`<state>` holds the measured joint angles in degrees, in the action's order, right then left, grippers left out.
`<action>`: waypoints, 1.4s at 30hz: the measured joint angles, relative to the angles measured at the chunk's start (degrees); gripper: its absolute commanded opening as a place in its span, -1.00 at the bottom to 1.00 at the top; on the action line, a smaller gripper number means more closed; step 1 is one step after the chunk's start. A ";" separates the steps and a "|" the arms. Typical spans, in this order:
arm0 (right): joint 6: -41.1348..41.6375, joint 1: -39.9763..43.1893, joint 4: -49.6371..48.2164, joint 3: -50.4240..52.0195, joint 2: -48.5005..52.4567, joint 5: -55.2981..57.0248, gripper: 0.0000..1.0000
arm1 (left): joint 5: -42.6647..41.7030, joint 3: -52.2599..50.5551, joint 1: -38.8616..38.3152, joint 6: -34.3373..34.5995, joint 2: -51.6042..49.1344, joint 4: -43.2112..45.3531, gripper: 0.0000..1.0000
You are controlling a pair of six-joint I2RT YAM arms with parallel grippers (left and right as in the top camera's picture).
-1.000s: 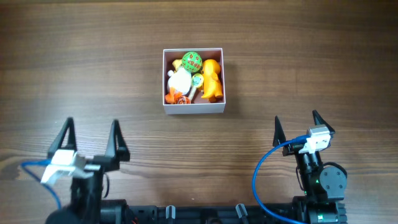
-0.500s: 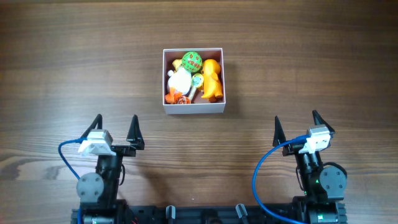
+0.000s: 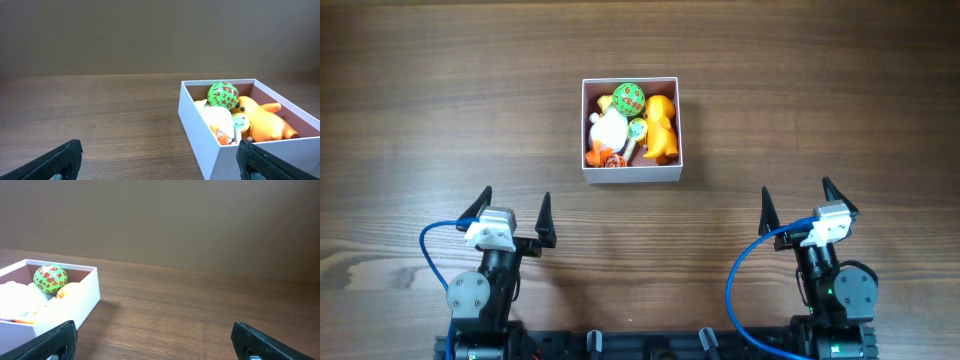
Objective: Pack container
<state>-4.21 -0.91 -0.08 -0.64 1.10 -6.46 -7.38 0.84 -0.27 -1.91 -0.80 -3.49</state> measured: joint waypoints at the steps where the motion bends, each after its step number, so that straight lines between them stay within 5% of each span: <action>1: 0.00 0.00 0.00 0.00 0.00 0.02 0.99 | 0.00 0.00 0.00 -0.24 0.00 0.00 1.00; 42: 0.00 0.00 0.00 0.00 0.00 0.00 0.99 | -0.02 0.00 0.00 -0.83 0.00 0.00 0.99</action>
